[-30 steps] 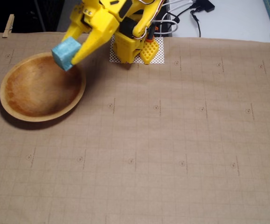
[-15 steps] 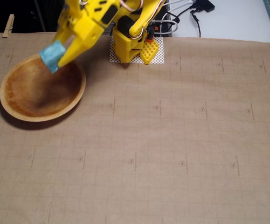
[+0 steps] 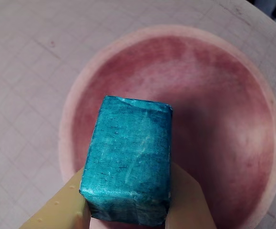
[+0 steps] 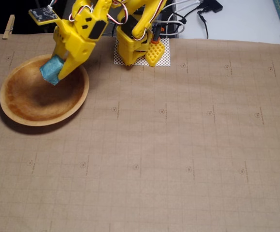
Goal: Grasp a blue block and put it in the bowl.
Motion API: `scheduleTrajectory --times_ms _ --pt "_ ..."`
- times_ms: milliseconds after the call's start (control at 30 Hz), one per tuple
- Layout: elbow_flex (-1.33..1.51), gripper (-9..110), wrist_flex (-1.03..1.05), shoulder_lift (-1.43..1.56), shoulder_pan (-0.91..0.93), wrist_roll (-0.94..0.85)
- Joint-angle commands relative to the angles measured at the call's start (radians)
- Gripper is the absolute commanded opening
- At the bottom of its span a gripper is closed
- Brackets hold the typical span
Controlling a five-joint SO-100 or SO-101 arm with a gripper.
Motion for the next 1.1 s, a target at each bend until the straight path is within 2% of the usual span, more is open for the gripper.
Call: scheduleTrajectory --times_ms 0,300,900,1067 --pt "-0.077 -3 -0.017 -0.002 0.041 -0.009" --pt "-0.075 -3 -0.175 -0.100 0.067 -0.009" --pt "-0.212 -3 -0.181 -0.396 0.031 0.005" --pt "-0.213 -3 -0.268 -0.472 0.029 -0.006"
